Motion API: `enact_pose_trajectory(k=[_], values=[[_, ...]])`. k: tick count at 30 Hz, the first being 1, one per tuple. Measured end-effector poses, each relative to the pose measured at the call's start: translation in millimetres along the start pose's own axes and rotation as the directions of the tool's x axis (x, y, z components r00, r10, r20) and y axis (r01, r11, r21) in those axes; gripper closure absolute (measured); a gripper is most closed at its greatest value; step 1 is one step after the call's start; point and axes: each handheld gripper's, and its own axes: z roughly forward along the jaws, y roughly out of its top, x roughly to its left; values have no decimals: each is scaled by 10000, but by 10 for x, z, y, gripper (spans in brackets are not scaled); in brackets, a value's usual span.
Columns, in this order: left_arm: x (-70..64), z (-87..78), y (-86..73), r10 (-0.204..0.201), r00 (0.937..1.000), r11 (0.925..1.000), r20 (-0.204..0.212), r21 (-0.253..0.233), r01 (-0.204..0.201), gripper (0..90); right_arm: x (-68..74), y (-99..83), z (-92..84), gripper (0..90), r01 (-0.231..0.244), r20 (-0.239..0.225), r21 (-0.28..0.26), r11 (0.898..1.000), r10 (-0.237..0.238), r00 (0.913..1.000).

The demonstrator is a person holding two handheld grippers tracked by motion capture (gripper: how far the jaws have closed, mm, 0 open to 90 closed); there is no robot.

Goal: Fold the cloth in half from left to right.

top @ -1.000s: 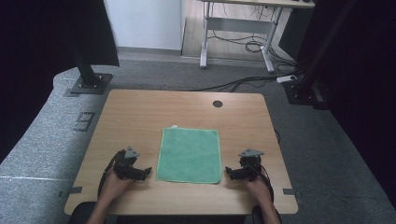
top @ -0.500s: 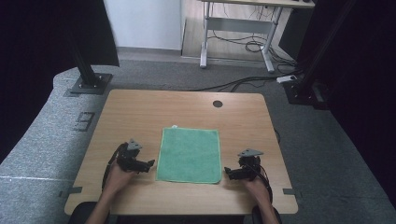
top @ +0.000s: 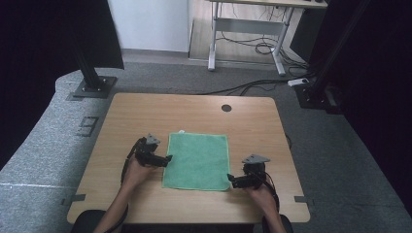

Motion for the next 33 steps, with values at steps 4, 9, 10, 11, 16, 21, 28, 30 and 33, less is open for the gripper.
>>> enact_pose_trajectory(k=[4,9,10,11,16,21,28,30,33], values=[[8,84,-44,111,9997,9994,-240,323,-104,0,76,-5,69,0,285,-128,490,9984,-279,9995],[-22,73,-66,298,9984,9989,-477,367,-281,0,77,-37,128,0,502,-19,1018,9935,-503,9987],[-40,66,-63,386,9978,9985,-548,410,-364,0,72,-41,132,0,601,51,1108,9920,-610,9981],[-55,57,-63,466,9972,9980,-582,457,-440,0,67,-43,133,0,606,83,1115,9919,-619,9980],[-118,5,-123,370,9985,9980,-394,524,-349,0,6,-48,113,0,594,423,1120,9919,-645,9970],[-211,-50,-193,268,9995,9981,-153,555,-259,0,-110,-67,84,0,295,839,1086,9937,-387,9957],[-427,-81,-229,470,9989,9972,81,581,-474,0,-259,-92,55,9,-26,1307,943,9955,-98,9914],[-486,-78,-226,611,9978,9961,238,617,-625,0,-308,-100,42,12,-125,1479,915,9957,-11,9890],[-511,-72,-205,784,9965,9949,301,613,-801,0,-366,-119,30,14,-339,1508,857,9957,207,9884]])
